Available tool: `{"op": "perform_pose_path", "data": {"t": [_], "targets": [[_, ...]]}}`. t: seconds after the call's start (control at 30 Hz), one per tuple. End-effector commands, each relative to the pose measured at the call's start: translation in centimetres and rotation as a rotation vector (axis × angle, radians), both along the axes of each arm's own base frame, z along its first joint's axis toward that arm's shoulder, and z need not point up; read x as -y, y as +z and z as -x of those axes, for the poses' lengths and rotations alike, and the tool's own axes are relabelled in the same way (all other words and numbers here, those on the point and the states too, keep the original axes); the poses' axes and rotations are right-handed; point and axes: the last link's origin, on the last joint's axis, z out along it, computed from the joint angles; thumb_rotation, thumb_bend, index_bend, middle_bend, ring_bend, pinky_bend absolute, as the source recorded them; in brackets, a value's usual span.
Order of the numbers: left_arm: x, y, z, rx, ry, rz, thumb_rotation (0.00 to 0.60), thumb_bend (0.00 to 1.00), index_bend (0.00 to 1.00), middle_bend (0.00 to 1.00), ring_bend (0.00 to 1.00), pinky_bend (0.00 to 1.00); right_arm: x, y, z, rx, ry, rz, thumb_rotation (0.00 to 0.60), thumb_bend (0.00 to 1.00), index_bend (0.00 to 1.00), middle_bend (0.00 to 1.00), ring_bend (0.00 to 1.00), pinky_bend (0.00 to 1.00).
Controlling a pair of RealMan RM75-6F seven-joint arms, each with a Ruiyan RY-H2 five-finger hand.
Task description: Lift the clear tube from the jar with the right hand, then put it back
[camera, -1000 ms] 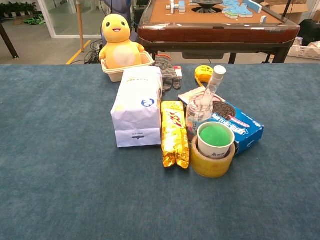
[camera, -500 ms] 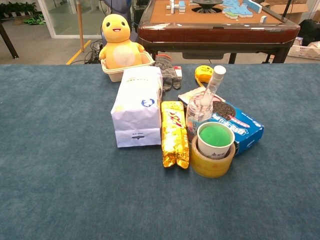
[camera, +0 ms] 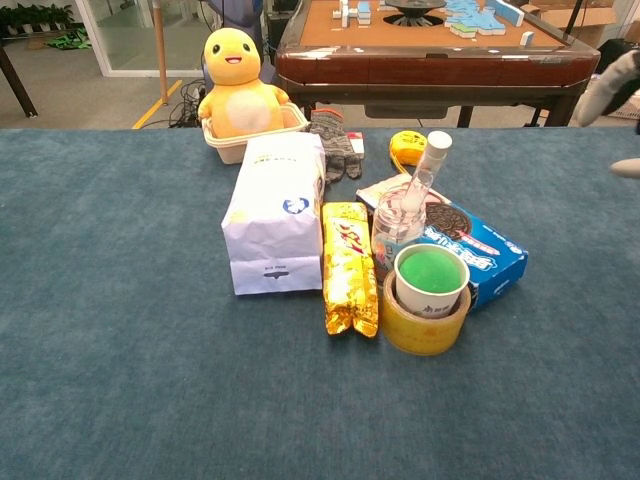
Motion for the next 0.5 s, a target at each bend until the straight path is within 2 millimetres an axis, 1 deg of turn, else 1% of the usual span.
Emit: {"op": "perform_pose_path", "data": {"t": [0.03, 0.3, 0.5], "targets": [[0.1, 0.0, 0.1, 0.000, 0.004, 0.000, 0.600, 0.16, 0.10, 0.05, 0.12, 0.04, 1.4, -1.6, -1.2, 0.006, 0.017, -0.035, 0.600, 0.30, 0.40, 0.29, 0.25, 0.35], [0.3, 0.0, 0.2, -0.003, 0.013, 0.004, 0.600, 0.16, 0.10, 0.05, 0.12, 0.04, 3.3, -5.0, -2.9, 0.037, 0.046, -0.101, 0.600, 0.30, 0.43, 0.29, 0.25, 0.33], [0.2, -0.1, 0.2, -0.004, 0.013, 0.006, 0.600, 0.17, 0.10, 0.05, 0.12, 0.04, 4.3, -7.2, -3.8, 0.042, 0.060, -0.143, 0.600, 0.30, 0.43, 0.29, 0.25, 0.32]]}}
